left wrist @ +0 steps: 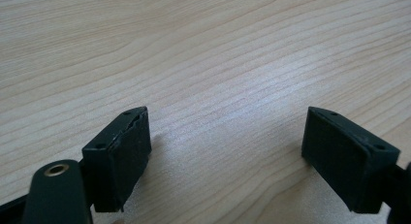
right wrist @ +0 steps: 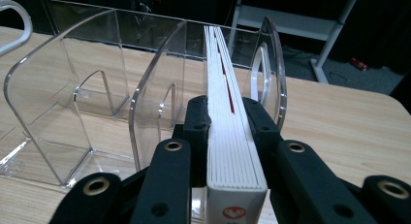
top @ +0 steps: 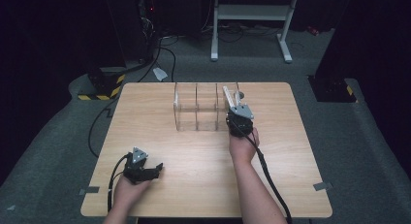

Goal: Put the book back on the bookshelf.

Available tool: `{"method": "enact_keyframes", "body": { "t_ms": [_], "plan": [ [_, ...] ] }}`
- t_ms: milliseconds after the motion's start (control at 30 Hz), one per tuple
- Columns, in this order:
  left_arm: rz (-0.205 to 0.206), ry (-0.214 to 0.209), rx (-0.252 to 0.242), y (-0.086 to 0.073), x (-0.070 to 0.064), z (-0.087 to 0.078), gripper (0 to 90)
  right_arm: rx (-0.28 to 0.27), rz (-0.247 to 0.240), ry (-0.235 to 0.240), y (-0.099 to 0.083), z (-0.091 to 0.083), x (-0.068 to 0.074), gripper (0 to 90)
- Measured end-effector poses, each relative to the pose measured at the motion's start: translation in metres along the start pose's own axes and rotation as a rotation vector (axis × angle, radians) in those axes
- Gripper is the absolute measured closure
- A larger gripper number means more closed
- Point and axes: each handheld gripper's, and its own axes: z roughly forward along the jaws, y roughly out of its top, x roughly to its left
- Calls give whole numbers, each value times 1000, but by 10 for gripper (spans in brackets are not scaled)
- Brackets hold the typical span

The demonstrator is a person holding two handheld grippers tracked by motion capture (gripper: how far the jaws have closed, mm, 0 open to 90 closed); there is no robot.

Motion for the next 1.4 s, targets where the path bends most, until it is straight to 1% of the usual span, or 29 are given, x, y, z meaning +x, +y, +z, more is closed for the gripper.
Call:
{"method": "enact_keyframes", "body": {
  "t_ms": [200, 300, 400, 533, 633, 700, 833, 900, 1100, 1167, 1267, 1300, 1333, 1400],
  "plan": [
    [0, 0, 0, 0, 0, 0, 180, 22, 32, 4, -5, -3, -3, 745],
    [0, 3, 2, 0, 0, 0, 180, 24, 35, 5, -8, -4, -4, 744],
    [0, 3, 2, 0, 0, 0, 180, 28, 52, 3, -10, -5, -5, 743],
    [1, 2, 2, 0, 0, 0, 180, 33, 61, 2, -13, -4, -7, 738],
    [0, 1, 2, 0, 0, 0, 180, 32, 84, 1, -14, -5, -8, 736],
    [0, 1, 1, 0, 0, 0, 181, 34, 90, 3, -13, -6, -9, 719],
    [5, 0, 5, 0, 0, 0, 181, 18, 96, 16, -13, -10, -12, 654],
    [5, 0, 5, 0, 0, 0, 180, 20, 103, 29, -14, -14, -14, 634],
    [5, 0, 5, 0, 0, 0, 180, 23, 92, 62, -23, -25, -19, 584],
    [5, 0, 5, 0, 0, 0, 180, 28, 91, 80, -27, -29, -20, 572],
    [5, 0, 5, 0, 0, 0, 180, 44, 73, 85, -33, -32, -18, 558],
    [4, 0, 5, 0, 0, 0, 180, 50, 79, 86, -35, -33, -18, 557],
    [4, 0, 5, 0, 0, 0, 180, 53, 69, 88, -38, -33, -18, 557],
    [3, 0, 5, 0, 0, 0, 180, 69, 76, 91, -43, -34, -18, 566]
  ]
}}
